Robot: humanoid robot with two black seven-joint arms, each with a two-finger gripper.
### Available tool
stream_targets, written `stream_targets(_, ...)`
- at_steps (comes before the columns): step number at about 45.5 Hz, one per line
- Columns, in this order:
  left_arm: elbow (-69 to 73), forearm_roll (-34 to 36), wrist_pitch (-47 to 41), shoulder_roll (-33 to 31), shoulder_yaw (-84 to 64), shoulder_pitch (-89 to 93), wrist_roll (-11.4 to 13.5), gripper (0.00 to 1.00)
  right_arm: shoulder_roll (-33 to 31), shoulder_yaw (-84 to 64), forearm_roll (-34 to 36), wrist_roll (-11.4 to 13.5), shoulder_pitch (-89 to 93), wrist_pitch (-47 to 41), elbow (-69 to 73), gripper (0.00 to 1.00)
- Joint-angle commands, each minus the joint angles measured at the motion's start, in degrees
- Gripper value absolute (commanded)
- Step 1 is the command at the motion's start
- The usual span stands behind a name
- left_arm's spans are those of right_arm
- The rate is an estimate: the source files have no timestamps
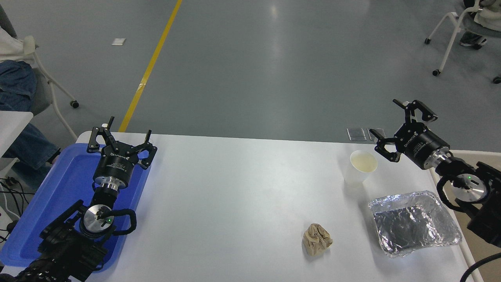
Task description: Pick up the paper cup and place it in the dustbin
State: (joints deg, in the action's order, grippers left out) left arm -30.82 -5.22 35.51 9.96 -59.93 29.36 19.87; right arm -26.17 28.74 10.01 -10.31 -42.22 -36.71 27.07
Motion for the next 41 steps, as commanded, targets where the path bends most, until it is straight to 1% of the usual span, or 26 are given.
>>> stream_targets(1, 0.0, 0.2, 0.0, 0.0, 0.1, 0.0, 0.1, 1.0, -0.1, 0.0, 0.0, 0.0, -0.1, 0.0, 0.0, 1.0)
stream_targets(18, 0.0, -0.1, 0.0, 0.2, 0.5, 0.0, 0.3, 1.0, -0.9, 0.0, 0.0, 0.0, -0.2, 0.1, 1.3, 1.0)
stream_targets(27, 0.0, -0.1, 0.0, 0.2, 0.5, 0.0, 0.3, 1.0, -2.7, -0.2, -0.8, 0.1, -0.4, 0.7, 4.2, 1.0)
stream_targets(32, 0.0, -0.1, 0.0, 0.3, 0.5, 0.0, 0.3, 1.0, -4.8, -0.7, -1.1, 0.3, -1.1, 0.9, 6.3, 1.0)
stream_targets(35, 0.0, -0.1, 0.0, 0.3, 0.5, 0.0, 0.3, 1.0, -5.7, -1.1, -2.1, 0.4, -1.6, 1.4, 7.6, 1.0)
stream_targets(41, 0.0, -0.1, 0.0, 0.3, 0.5, 0.0, 0.3, 1.0, -7.7, -1.6, -6.1, 0.5, -3.4, 4.4, 10.6, 1.0)
